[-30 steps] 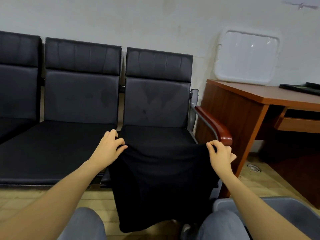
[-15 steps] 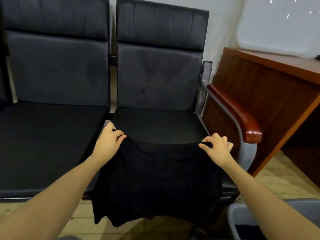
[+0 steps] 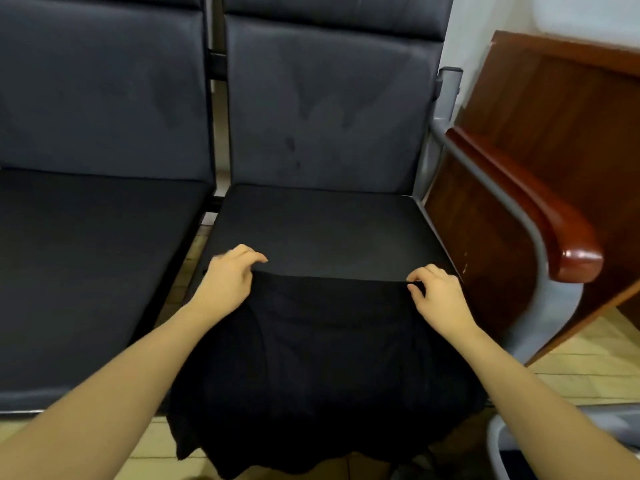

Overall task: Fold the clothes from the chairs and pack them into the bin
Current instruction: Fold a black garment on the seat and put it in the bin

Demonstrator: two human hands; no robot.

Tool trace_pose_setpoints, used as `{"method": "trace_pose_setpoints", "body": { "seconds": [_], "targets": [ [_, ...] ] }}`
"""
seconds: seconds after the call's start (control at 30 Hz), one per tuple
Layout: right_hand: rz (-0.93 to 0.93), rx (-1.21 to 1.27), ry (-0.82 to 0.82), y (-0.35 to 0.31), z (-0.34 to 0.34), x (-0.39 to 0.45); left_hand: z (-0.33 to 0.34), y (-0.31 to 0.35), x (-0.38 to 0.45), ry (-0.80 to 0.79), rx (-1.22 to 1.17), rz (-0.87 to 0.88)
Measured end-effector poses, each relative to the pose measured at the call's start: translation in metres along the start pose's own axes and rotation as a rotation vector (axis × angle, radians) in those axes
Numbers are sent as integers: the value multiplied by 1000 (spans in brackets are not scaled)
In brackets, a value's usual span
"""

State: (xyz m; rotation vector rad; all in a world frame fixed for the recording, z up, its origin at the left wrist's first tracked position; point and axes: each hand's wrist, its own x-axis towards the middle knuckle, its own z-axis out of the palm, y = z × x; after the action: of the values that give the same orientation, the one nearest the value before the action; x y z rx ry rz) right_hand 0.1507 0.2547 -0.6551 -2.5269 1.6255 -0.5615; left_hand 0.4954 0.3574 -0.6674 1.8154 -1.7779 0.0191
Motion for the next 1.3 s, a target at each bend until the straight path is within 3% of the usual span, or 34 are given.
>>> {"method": "trace_pose_setpoints", "body": {
  "seconds": [0.13,0.23,0.37,0.57,0.97,1.3],
  "targets": [
    [81,71,-102,-10,2,-6,7,7,-7,-159,16,-159],
    [136,84,-157,-12,2,-7,4,8,-6,-142,-44,-183],
    [203,168,-72,-18,-3,-3,3,12,-1,-60,-54,-224],
    [219,87,42,-40,-17,36,1,22,37,60,5,-259],
    [57,101,520,-52,-64,146,-32,35,158,506,33,-205],
    [130,274,447,-45,-57,82,-41,44,107,468,-28,-222]
  ]
}}
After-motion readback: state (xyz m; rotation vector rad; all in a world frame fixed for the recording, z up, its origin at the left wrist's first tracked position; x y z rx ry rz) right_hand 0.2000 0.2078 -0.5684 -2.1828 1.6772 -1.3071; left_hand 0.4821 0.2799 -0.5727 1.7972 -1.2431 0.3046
